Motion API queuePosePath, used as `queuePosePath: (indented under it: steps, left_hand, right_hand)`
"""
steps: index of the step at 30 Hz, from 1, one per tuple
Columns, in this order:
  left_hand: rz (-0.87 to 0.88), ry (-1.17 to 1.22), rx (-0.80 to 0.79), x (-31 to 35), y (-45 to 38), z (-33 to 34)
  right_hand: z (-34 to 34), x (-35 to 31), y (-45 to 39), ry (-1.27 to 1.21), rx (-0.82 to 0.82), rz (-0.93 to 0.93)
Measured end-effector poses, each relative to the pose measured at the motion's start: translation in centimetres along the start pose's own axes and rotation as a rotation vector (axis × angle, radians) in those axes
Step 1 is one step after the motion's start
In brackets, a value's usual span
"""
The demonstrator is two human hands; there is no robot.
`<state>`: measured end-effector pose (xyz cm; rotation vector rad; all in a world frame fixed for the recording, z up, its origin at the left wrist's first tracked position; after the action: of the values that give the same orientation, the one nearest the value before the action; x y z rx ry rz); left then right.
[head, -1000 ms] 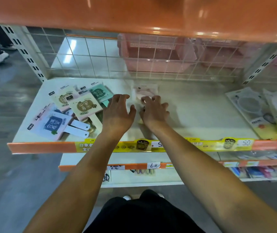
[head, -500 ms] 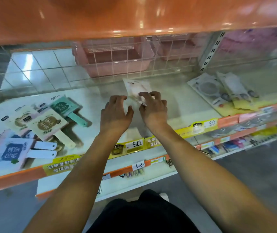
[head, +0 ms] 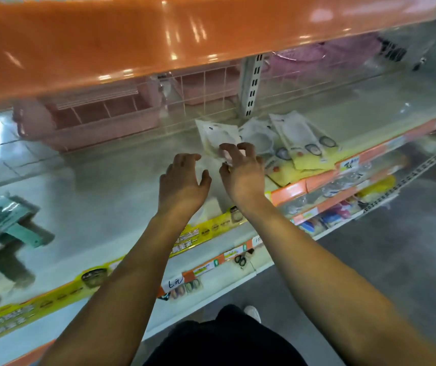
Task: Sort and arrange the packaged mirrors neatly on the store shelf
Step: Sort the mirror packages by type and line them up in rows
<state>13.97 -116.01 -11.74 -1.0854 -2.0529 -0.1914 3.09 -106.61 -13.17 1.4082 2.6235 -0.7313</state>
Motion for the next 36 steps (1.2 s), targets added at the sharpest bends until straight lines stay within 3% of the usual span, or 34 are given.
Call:
queuePosePath:
  steps: [7,13,19,24,29,36]
  left_hand:
    - [-0.021,0.002,0.025,5.2,-2.7,5.8]
    - [-0.077,-0.023,0.035,7.0,-3.3,8.4]
    - [-0.086,-0.042,0.003,7.7,-3.9,9.3]
    - [-0.098,-0.032,-0.002,7.3,-4.3,9.1]
    - [-0.101,-0.032,-0.013,6.9,-4.4,9.1]
    - [-0.131,-0.049,0.0,5.8,-4.3,8.7]
  right_hand:
    - [-1.8,7.1,-4.8,0.03,0.018,-0.012]
    - [-2.7,10.6,-7.1,0.115,-0.074,-0.042]
    - [-1.0,12.4,-7.2,0.281,-0.139,-0.061]
    - [0.9,13.0,-5.9,0.294,-0.185,-0.079]
    - [1.2,12.6,-6.4,0.318,-0.384,-0.069]
    - [1.1,12.1,-6.1,0.302,-0.419,-0.071]
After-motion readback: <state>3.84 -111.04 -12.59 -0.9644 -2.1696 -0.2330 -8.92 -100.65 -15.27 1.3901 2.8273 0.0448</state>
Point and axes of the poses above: each hand's wrist, its own y-axis away from the middle knuckle, its own z-axis out of the palm, x = y × z, the point moved 2 cm from there along -y, towards the middle knuckle, and after that the axes turned 13 degrees about y, right-handed, at the moved point
